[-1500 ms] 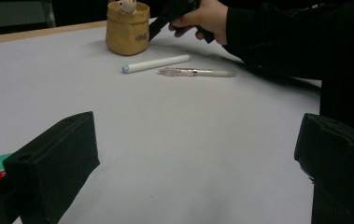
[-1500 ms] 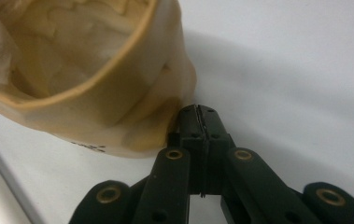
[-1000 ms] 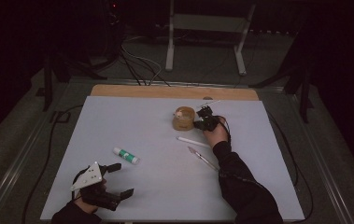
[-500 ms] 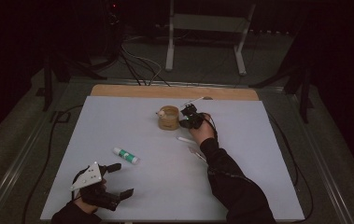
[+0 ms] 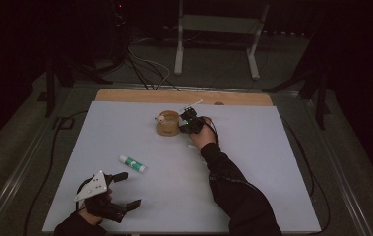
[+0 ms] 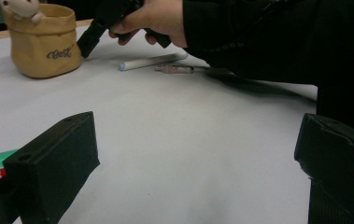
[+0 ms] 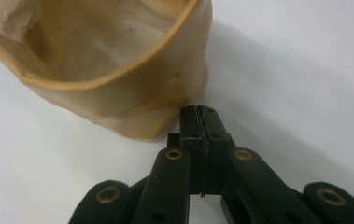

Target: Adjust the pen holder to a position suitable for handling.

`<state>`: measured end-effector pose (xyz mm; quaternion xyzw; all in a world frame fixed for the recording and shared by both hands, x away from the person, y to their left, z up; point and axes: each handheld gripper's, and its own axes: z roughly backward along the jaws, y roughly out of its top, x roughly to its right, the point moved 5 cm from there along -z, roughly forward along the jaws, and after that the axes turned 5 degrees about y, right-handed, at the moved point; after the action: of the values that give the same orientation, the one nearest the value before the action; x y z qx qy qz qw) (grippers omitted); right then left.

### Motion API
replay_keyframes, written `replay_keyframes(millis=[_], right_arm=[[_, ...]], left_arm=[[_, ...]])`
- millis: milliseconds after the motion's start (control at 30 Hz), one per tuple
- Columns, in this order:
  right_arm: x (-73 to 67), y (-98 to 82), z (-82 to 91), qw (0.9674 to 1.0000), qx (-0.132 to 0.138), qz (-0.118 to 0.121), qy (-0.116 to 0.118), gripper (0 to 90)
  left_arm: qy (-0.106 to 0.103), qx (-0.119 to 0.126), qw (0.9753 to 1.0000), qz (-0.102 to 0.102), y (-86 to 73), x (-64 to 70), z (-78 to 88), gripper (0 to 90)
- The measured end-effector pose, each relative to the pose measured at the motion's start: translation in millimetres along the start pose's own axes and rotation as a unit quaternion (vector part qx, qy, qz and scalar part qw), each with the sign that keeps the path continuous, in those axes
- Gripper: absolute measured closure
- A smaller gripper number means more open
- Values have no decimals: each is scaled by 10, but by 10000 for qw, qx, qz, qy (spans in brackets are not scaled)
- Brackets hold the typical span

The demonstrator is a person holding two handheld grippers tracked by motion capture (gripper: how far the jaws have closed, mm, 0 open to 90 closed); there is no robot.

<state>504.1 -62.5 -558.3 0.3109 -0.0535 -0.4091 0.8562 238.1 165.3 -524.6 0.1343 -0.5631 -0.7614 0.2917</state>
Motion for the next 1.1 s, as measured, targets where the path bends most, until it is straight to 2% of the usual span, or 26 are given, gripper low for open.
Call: replay_keyframes(millis=[233,533,600,733,867,967,1067,1100], right_arm=[[-26,12,19,10000,29,21,44,900],[-28,-35,319,9997,196,169,-13,900],[-17,-46,402,9993,351,70,85,827],[-17,-82,544,9988,441,188,133,781],[-32,-94,657,9981,501,233,254,675],[-50,-104,752,9975,576,234,326,557],[-80,-126,850,9971,613,247,390,376],[-93,-134,887,9968,632,270,419,292]], left_arm=[[25,10,10000,1,-2,-11,9,2],[37,-8,10000,-3,-1,-11,-3,3],[48,-3,10000,-17,0,-9,-2,2],[63,-4,10000,-4,-1,-11,-3,2],[58,-37,10000,-13,-5,-11,-5,2],[70,-13,10000,-10,-3,-14,-2,2],[64,-11,10000,-10,-2,-14,-4,2],[61,-21,10000,-27,-3,-14,-5,2]])
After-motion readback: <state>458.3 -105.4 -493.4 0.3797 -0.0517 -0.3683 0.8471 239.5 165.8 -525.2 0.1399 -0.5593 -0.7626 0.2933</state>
